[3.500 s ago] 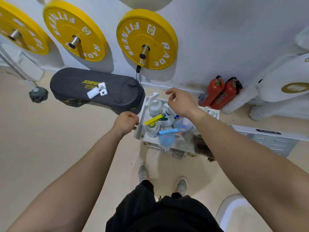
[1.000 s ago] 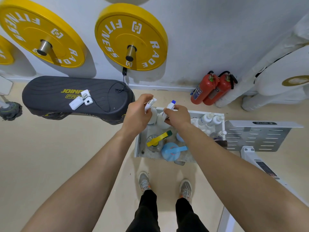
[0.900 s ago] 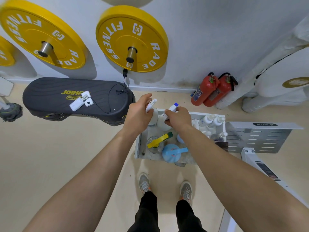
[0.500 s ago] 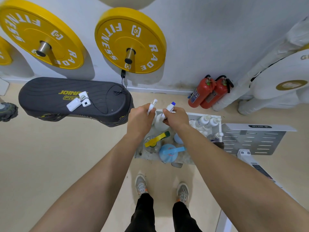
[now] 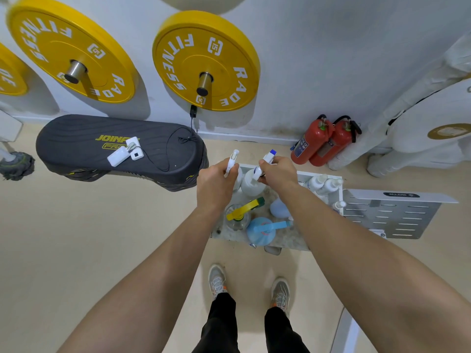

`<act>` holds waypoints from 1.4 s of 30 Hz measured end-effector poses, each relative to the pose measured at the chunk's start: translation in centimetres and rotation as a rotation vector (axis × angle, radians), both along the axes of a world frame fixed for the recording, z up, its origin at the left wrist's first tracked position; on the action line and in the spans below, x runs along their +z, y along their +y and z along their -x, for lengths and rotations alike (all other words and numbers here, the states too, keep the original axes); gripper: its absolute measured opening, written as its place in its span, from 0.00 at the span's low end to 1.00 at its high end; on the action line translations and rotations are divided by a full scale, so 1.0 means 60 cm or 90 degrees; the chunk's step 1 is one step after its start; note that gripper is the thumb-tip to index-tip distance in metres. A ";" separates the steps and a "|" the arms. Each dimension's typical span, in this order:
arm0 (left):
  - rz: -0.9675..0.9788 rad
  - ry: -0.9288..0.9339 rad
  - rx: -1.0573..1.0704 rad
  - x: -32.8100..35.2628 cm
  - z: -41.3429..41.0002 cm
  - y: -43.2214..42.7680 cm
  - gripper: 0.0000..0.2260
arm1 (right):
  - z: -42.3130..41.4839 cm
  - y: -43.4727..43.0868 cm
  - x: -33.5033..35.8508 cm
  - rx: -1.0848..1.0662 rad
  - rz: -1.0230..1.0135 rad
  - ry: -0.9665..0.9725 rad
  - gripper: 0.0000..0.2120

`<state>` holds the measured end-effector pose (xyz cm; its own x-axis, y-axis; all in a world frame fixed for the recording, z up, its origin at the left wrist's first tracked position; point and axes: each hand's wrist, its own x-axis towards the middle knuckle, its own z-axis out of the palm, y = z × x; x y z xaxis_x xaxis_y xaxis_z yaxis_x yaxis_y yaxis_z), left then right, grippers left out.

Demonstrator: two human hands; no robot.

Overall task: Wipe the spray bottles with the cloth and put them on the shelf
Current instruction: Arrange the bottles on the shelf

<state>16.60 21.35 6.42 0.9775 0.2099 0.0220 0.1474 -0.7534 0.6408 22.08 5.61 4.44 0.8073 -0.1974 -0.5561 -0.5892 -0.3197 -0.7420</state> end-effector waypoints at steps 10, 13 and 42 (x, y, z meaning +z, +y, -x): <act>0.042 0.007 0.026 0.006 -0.004 -0.004 0.12 | 0.017 0.004 -0.009 0.009 -0.028 -0.009 0.18; 0.075 0.036 0.005 0.011 -0.005 0.002 0.11 | 0.017 0.000 -0.004 0.027 -0.040 -0.022 0.05; 0.158 0.182 -0.025 0.039 -0.019 0.013 0.15 | 0.031 -0.003 0.018 0.008 0.008 0.051 0.41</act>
<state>17.75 22.15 8.76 0.9440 0.1372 -0.3000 0.3213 -0.5894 0.7412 20.24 5.41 5.50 0.7630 -0.1955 -0.6161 -0.6423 -0.3366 -0.6886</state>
